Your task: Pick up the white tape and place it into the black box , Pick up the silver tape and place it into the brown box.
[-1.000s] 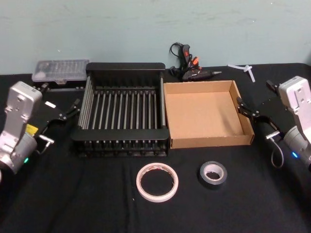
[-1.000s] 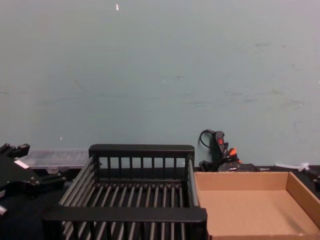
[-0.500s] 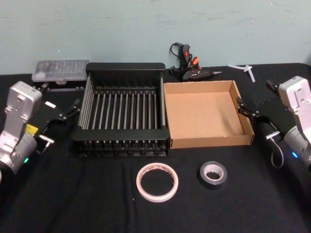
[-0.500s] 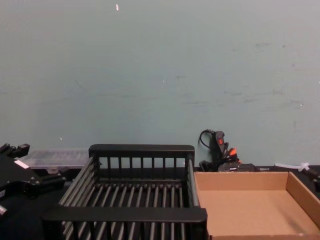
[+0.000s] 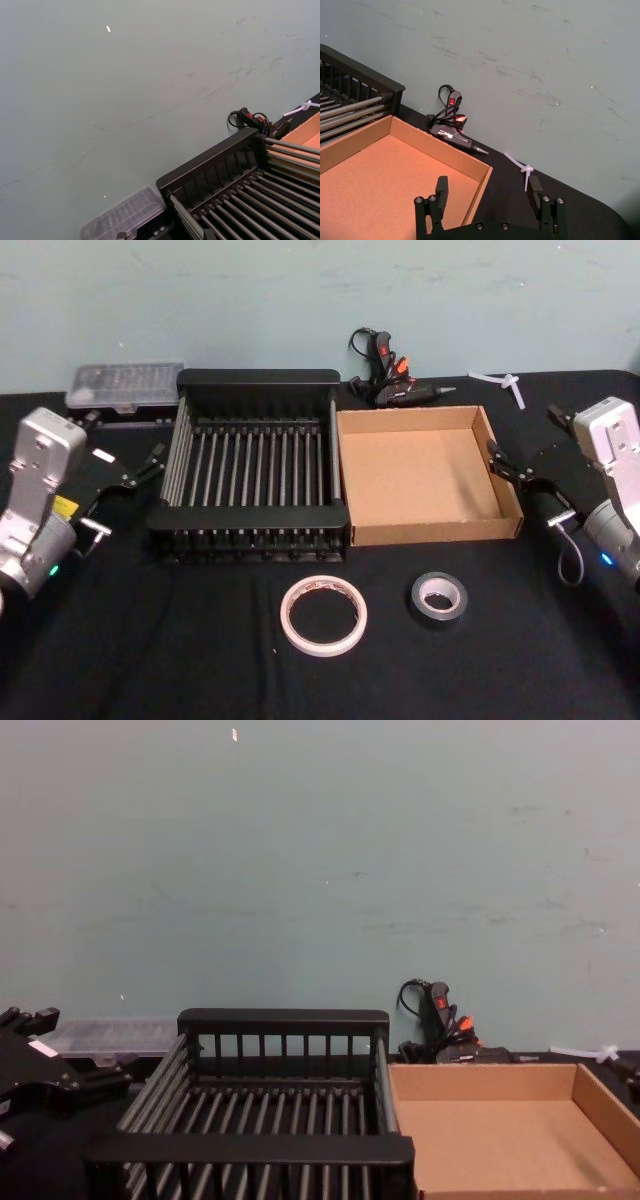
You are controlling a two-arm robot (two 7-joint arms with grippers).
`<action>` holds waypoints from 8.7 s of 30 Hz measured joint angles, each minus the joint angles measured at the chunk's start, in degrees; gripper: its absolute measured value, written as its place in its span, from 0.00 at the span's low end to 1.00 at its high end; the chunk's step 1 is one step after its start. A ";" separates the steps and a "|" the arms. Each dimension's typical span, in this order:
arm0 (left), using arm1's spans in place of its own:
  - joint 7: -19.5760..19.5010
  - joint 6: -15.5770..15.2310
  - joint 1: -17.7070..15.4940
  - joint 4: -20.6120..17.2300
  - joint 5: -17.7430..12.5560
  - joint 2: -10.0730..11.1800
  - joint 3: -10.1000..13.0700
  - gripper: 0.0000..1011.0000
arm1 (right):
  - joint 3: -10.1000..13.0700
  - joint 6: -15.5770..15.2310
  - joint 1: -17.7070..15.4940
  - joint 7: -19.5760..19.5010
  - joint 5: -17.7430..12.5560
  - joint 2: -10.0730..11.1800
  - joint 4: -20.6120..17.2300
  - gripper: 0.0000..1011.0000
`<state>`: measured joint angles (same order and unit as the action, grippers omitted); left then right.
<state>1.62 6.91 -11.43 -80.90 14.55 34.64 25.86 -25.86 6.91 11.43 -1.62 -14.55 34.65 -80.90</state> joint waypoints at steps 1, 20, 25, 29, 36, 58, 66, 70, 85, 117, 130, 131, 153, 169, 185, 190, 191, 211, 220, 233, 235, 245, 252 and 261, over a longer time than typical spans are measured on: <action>0.00 0.00 0.00 0.00 0.00 0.00 0.00 0.99 | 0.00 0.00 0.00 0.00 0.00 0.00 0.00 0.99; 0.00 0.00 0.00 0.00 0.00 0.00 0.00 0.99 | 1.08 0.13 -0.51 1.12 0.00 -0.35 -0.41 0.99; 0.00 0.00 0.00 0.00 0.00 0.00 0.00 0.99 | 2.36 -0.32 -1.82 2.44 -1.12 -0.34 -2.15 0.99; 0.00 0.00 0.00 0.00 0.00 0.00 0.00 0.99 | 3.23 -1.05 -2.91 3.28 -2.10 -0.14 -3.70 0.99; 0.00 0.00 0.00 0.00 0.00 0.00 0.00 0.99 | 5.50 -5.54 -6.40 4.51 -4.79 0.51 -9.39 0.99; 0.00 0.00 0.00 0.00 0.00 0.00 0.00 0.99 | 10.63 -22.48 -16.00 5.97 -12.04 0.50 -24.04 0.99; 0.00 0.00 0.00 0.00 0.00 0.00 0.00 0.99 | 11.89 -28.62 -19.25 7.07 -14.17 0.71 -27.89 0.99; 0.00 0.00 0.00 0.00 0.00 0.00 0.00 0.99 | 11.97 -30.06 -20.13 7.39 -14.28 0.42 -28.32 0.99; 0.00 0.00 0.00 0.00 0.00 0.00 0.00 0.99 | 11.03 -34.22 -20.85 8.76 -12.23 -0.57 -27.43 0.99; 0.00 0.00 0.00 0.00 0.00 0.00 0.00 0.99 | 10.98 -37.52 -18.97 11.65 -7.35 -3.94 -24.04 0.99; 0.00 0.00 0.00 0.00 0.00 0.00 0.00 0.99 | 11.65 -37.89 -18.73 12.18 -5.59 -5.47 -23.23 0.99; 0.00 0.00 0.00 0.00 0.00 0.00 0.00 0.99 | 11.70 -37.90 -18.70 12.25 -5.51 -5.55 -23.18 0.99; 0.00 0.00 0.00 0.00 0.00 0.00 0.00 0.99 | 12.35 -38.25 -18.16 14.25 -3.14 -7.51 -21.94 0.99; 0.00 0.00 0.00 0.00 0.00 0.00 0.00 0.99 | 12.32 -38.23 -18.20 14.12 -3.30 -7.41 -21.98 0.85; 0.00 0.00 0.00 0.00 0.00 0.00 0.00 0.99 | 12.27 -38.21 -18.22 14.04 -3.44 -7.35 -22.04 0.36; 0.00 0.00 0.00 0.00 0.00 0.00 0.00 0.99 | 12.27 -38.20 -18.22 14.03 -3.47 -7.35 -22.04 0.19; 0.00 0.00 0.00 0.00 0.00 0.00 0.00 0.99 | 12.27 -38.20 -18.22 14.03 -3.47 -7.35 -22.04 0.18; 0.00 0.00 0.00 0.00 0.00 0.00 0.00 0.99 | 13.90 -36.77 -18.60 15.89 -3.07 -8.06 -23.40 0.16; 0.00 0.00 0.00 0.00 0.00 0.00 0.00 0.99 | 14.72 -35.12 -17.72 16.71 -2.41 -7.41 -25.50 0.16; 0.00 0.00 0.00 0.00 0.00 0.00 0.00 0.99 | 14.76 -31.98 -12.67 17.26 0.00 -7.28 -23.68 0.16; 0.00 0.00 0.00 0.00 0.00 0.00 0.00 0.99 | 14.54 -31.37 -11.37 17.34 0.65 -7.50 -22.65 0.16; 0.00 0.00 0.00 0.00 0.00 0.00 0.00 0.99 | 13.01 -28.67 -4.42 18.28 3.33 -9.21 -15.83 0.16; 0.00 0.00 0.00 0.00 0.00 0.00 0.00 0.99 | 11.60 -26.59 1.00 18.89 5.25 -11.09 -9.06 0.16; 0.00 0.00 0.00 0.00 0.00 0.00 0.00 0.99 | 9.88 -23.94 6.21 19.48 7.04 -13.96 -0.67 0.16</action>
<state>1.62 6.91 -11.43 -80.90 14.55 34.65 25.86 -15.98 -17.04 17.64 17.86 -7.51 20.69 -81.57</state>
